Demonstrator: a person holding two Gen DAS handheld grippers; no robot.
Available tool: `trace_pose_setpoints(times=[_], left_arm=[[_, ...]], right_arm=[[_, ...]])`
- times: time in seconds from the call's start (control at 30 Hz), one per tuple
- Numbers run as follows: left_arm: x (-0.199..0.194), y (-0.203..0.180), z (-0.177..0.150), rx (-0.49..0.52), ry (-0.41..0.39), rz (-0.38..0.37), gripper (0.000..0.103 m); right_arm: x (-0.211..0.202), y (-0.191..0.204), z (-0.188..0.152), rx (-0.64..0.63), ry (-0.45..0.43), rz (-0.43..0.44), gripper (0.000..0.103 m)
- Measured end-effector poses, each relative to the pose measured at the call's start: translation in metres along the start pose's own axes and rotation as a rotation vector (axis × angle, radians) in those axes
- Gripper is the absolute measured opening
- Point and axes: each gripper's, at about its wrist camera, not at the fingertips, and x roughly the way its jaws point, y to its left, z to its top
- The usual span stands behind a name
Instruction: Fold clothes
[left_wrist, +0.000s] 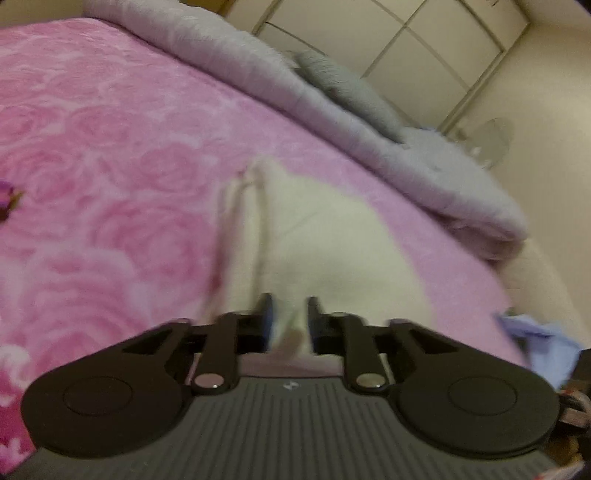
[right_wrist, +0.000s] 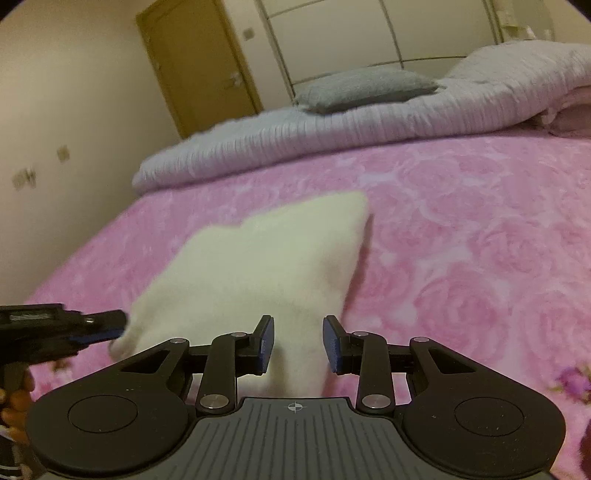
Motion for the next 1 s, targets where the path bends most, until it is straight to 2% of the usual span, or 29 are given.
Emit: trace_pose_setpoints(times=[0.1, 0.13, 0.27, 0.3, 0.33, 0.37, 0.5, 0.6, 0.7, 1.0], left_arm=[[0.004, 0.009, -0.004, -0.081, 0.006, -0.01, 0.006], [0.001, 0.007, -0.003, -0.079, 0.01, 0.0, 0.006], [-0.019, -0.019, 0.0, -0.005, 0.023, 0.076, 0.011], [-0.026, -0.028, -0.003, 0.014, 0.029, 0.092, 0.015], [-0.03, -0.035, -0.005, 0.03, 0.037, 0.11, 0.026], [-0.034, -0.042, -0.008, 0.048, 0.046, 0.129, 0.031], [-0.042, -0.064, -0.028, 0.16, 0.097, 0.221, 0.031], [-0.043, -0.07, -0.042, 0.202, 0.148, 0.271, 0.031], [-0.053, -0.078, -0.051, 0.238, 0.153, 0.288, 0.032], [-0.088, -0.104, -0.07, 0.318, 0.122, 0.294, 0.034]], right_arm=[[0.019, -0.002, -0.016, -0.019, 0.058, -0.023, 0.033], [0.019, -0.004, -0.017, -0.011, 0.061, -0.022, 0.034], [0.007, -0.007, -0.006, 0.064, 0.094, -0.032, 0.034], [0.0, -0.004, -0.005, 0.061, 0.086, -0.038, 0.034], [-0.006, -0.001, -0.004, 0.057, 0.076, -0.045, 0.034], [-0.01, 0.001, -0.004, 0.061, 0.082, -0.057, 0.034], [-0.019, 0.006, -0.013, 0.098, 0.147, -0.102, 0.034], [-0.023, 0.011, -0.023, 0.115, 0.208, -0.146, 0.034], [-0.04, 0.019, -0.03, 0.112, 0.195, -0.14, 0.045], [-0.082, 0.042, -0.029, 0.075, 0.128, -0.15, 0.045]])
